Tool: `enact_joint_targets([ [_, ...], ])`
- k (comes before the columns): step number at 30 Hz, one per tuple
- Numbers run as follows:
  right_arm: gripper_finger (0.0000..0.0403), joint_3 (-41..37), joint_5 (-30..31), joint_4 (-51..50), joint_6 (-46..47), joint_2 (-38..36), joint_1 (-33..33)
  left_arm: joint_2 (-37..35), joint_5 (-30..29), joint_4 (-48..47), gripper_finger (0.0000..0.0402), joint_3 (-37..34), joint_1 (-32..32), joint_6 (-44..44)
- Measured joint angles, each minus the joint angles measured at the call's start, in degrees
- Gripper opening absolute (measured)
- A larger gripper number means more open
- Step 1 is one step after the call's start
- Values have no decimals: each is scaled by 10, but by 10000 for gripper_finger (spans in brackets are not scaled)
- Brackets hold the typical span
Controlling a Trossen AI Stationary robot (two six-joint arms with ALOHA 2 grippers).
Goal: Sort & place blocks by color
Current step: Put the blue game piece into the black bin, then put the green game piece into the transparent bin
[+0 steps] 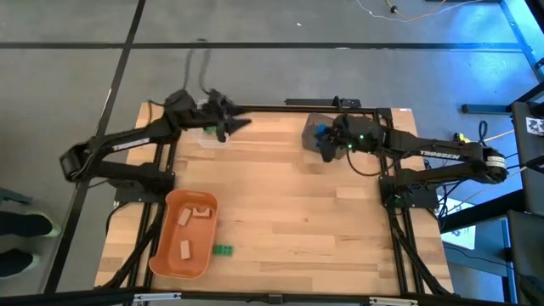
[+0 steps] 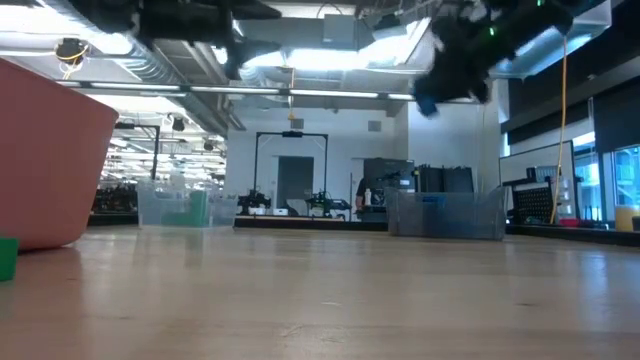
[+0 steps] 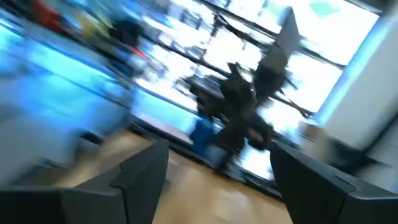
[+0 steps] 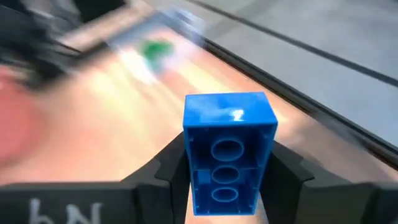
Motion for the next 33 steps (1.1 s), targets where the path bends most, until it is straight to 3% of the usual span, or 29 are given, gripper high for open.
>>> enact_joint_targets([
  [5,139,-7,28,-93,9,20,-64,-64,-103,-74,272,0,2,68],
  [13,139,-15,15,-89,71,109,-153,-82,-122,-107,272,0,2,65],
  [20,141,-15,-11,-75,111,151,-169,-80,-124,-126,273,0,-5,49],
  [28,291,-15,-3,-83,134,144,-169,-80,-124,-128,273,0,-11,49],
  [33,325,-15,-7,-90,134,116,-169,-81,-119,-141,273,0,-11,49],
])
